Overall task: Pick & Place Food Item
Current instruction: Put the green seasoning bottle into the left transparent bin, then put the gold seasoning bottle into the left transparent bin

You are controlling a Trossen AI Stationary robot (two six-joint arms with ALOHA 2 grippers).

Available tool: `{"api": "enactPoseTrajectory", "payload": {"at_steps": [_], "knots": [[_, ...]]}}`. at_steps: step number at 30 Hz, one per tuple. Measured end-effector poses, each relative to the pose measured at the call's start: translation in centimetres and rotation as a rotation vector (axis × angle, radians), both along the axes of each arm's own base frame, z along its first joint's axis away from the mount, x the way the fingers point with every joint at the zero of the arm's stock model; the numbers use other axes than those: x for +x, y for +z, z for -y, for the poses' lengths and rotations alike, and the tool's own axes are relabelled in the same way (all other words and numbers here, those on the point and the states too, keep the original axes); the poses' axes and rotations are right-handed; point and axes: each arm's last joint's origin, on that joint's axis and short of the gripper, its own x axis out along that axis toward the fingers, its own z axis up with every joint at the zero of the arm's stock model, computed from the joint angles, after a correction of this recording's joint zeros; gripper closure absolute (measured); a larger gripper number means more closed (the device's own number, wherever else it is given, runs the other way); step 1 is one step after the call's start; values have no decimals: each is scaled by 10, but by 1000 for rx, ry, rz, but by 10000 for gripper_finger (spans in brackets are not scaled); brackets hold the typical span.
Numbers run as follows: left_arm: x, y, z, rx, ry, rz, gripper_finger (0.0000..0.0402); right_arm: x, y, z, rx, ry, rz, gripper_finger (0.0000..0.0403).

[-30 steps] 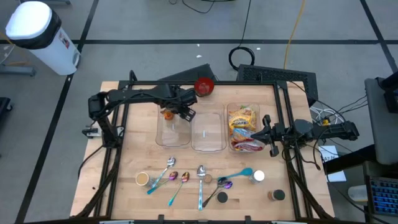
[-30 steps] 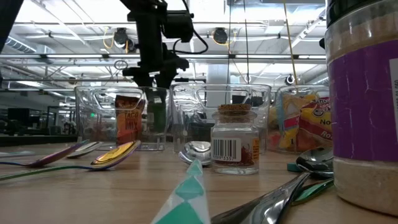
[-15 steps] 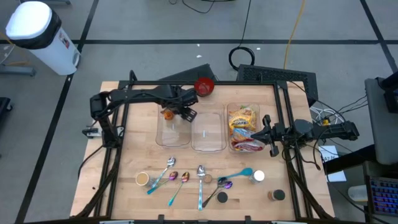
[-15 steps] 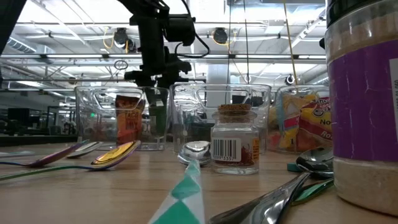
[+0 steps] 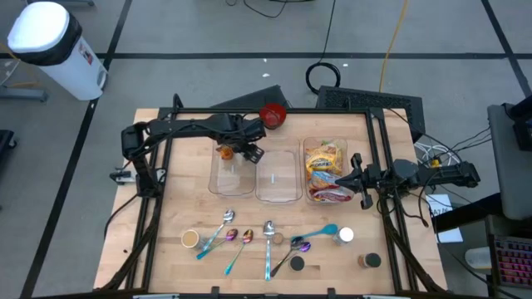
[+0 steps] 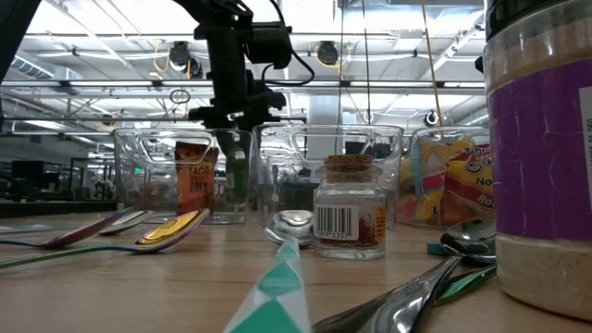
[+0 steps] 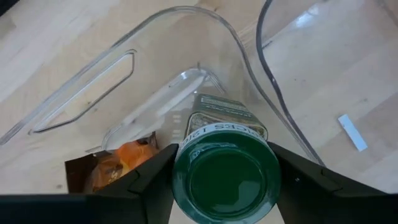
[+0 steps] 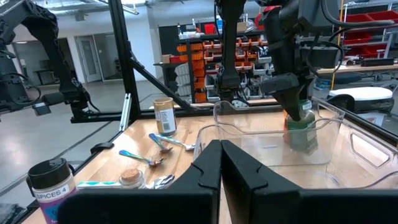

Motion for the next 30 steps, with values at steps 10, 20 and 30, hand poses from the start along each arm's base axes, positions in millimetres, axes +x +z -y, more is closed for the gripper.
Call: {"api": "enactPoseTrajectory", "payload": {"at_steps": [10,20,30], "knots": [[2,1,-1,15,-35,16,113,0,0,0,0,0,1,403],[-14,60,8,20,-110,152,113,0,0,0,0,0,0,403],[-76,118,86,4,-62,163,115,0,0,0,0,0,1,403]]}}
